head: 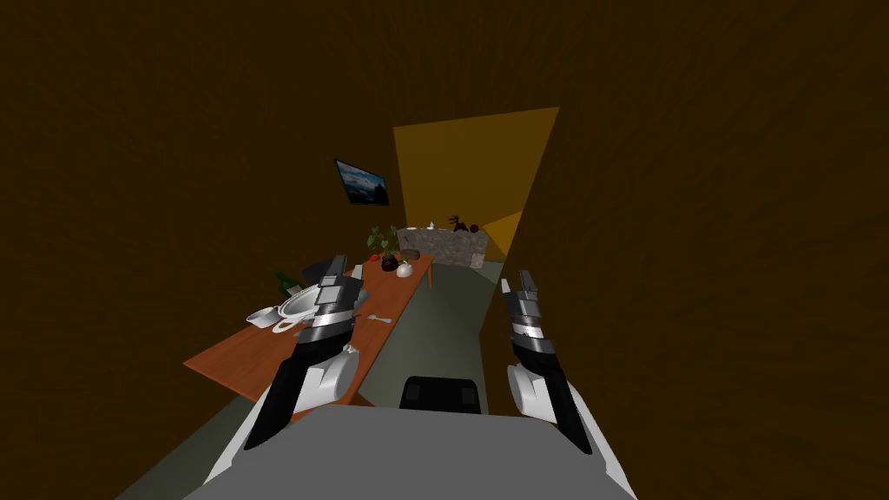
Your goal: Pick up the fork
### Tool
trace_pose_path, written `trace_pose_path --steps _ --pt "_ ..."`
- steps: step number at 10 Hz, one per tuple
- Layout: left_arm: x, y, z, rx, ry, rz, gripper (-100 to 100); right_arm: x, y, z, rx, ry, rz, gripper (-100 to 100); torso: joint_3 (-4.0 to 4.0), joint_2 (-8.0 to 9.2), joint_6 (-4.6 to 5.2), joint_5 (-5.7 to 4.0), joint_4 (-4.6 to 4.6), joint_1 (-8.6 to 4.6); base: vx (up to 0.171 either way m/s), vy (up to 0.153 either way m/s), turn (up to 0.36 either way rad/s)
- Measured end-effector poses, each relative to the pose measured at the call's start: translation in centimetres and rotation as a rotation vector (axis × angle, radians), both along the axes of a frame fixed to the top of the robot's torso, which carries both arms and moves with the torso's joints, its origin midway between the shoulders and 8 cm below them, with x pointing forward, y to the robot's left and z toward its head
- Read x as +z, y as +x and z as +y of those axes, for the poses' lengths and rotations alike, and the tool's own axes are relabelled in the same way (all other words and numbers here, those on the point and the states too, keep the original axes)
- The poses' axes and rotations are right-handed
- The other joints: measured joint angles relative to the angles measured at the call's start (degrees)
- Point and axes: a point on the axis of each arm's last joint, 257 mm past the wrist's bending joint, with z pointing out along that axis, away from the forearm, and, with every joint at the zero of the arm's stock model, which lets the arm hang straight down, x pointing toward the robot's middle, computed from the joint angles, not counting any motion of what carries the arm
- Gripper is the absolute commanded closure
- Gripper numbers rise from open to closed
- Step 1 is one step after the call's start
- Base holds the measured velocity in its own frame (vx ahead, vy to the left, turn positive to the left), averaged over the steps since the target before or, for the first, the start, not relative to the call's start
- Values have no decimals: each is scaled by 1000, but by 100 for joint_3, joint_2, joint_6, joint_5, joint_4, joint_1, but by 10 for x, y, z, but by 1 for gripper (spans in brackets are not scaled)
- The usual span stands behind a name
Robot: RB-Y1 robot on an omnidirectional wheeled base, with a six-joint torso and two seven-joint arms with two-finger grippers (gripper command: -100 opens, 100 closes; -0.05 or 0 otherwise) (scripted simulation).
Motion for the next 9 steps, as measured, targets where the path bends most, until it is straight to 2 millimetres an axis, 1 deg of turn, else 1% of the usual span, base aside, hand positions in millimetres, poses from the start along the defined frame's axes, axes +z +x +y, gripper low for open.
trace_pose_path --steps 2,4,6,7,9 --pt "-13 10 -1 -14 18 48 -100 0 0 0 0 0 0 0 3 6 1 3 1 12 -22 33 -76" --pt "-30 28 -3 -25 33 112 -100 0 0 0 0 0 0 0 4 7 1 4 1 16 -24 32 -69" --pt "-52 40 2 -32 44 192 -100 0 0 0 0 0 0 0 5 8 1 4 2 17 -24 39 -75" --pt "-67 49 3 -35 48 237 -100 0 0 0 0 0 0 0 4 7 1 4 1 17 -19 26 -22" --pt "-87 59 5 -36 52 297 -100 0 0 0 0 0 0 0 3 6 0 3 1 11 -17 19 -36"
